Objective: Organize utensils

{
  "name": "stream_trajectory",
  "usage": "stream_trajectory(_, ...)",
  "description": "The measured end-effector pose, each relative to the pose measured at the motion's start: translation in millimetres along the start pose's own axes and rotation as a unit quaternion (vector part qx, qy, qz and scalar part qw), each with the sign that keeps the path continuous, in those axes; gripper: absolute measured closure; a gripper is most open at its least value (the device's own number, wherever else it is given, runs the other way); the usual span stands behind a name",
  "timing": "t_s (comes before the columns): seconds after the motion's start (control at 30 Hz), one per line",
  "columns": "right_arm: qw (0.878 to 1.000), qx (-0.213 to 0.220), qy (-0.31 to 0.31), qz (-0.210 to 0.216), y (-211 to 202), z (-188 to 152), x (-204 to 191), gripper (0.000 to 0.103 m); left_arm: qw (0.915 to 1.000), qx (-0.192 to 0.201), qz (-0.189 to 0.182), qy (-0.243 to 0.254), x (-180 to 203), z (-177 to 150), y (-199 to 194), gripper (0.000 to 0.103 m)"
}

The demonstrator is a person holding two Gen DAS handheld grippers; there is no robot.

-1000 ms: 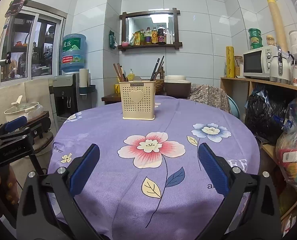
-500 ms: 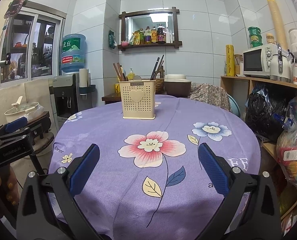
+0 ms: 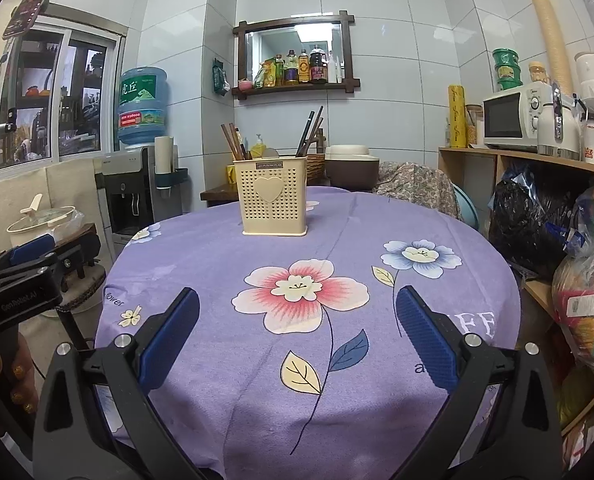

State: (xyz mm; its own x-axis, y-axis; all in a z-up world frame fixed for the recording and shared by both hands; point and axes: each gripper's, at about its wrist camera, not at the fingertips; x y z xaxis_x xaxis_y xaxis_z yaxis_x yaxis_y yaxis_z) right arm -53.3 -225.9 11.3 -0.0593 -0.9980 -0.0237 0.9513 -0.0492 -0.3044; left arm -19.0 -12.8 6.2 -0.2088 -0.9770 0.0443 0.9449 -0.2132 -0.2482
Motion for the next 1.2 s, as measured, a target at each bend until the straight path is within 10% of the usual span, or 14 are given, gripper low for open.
stream_trajectory(1.2, 1.0, -0.011, 0.007, 0.0, 3.8, -2.1, -1.9, 0.006, 0.9997, -0.02, 0.014, -0.002, -1.8, -0.1, 6.7, 0.005)
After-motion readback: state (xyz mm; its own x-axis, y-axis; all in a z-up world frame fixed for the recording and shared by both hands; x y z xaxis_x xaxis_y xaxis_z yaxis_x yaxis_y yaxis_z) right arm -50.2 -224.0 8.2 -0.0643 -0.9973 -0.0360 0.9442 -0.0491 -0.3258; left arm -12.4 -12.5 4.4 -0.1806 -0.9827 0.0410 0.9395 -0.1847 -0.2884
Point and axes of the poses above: each gripper's, at about its wrist camera, not at the fingertips, and y roughly the way its jaws point, x to its right, z to its top, and after that the axes turned 3 degrees about -z, right-handed
